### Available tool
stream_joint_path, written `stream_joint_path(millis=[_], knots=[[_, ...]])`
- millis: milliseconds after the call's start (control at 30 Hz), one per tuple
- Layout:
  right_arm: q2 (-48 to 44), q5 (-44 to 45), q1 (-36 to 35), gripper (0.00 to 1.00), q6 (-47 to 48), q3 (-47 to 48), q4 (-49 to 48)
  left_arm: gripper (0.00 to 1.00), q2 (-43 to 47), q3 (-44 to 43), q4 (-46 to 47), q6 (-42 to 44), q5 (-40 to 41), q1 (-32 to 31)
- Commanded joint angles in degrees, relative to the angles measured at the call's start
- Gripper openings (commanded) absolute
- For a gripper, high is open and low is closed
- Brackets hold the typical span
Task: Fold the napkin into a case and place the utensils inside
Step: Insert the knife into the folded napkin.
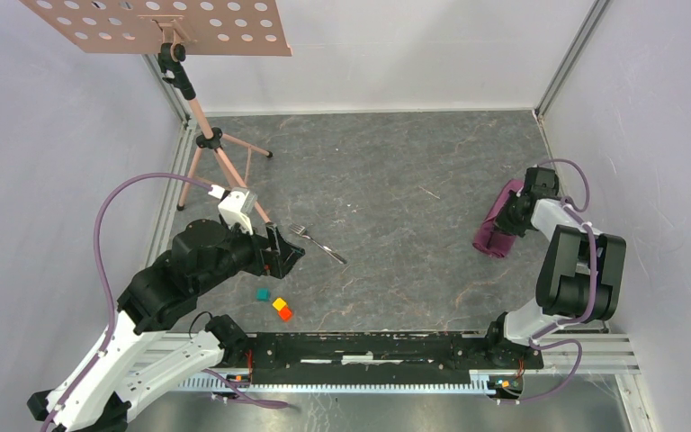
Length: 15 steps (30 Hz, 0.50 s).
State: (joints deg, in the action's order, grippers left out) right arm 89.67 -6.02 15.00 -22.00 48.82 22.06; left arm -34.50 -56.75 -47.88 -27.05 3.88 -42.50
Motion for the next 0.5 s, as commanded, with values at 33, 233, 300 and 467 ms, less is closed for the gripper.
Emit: stream_joint_path(millis=[33,233,300,467], knots=[[-1.3,0.0,0.2,0.00,-1.2,4.6,-0.7,1.00,-0.3,-1.7,0.9,-0.6,-0.6,-0.1],[0.5,1.1,0.4,0.07,-0.8,6.5,-1.1,1.00,-1.2,-0.6,2.2,-1.4,-1.9,-0.1],[1.6,0.1,0.4,0.10,-1.2,6.8,-2.1,1.00,-1.4,-0.6,2.2,-1.7,-2.1,-0.1],[2.4,-1.6,-0.4,0.18,-1.6,6.9,-3.1,1.00,-1.7,-0.4,2.4,-2.5,-2.5,-0.2]])
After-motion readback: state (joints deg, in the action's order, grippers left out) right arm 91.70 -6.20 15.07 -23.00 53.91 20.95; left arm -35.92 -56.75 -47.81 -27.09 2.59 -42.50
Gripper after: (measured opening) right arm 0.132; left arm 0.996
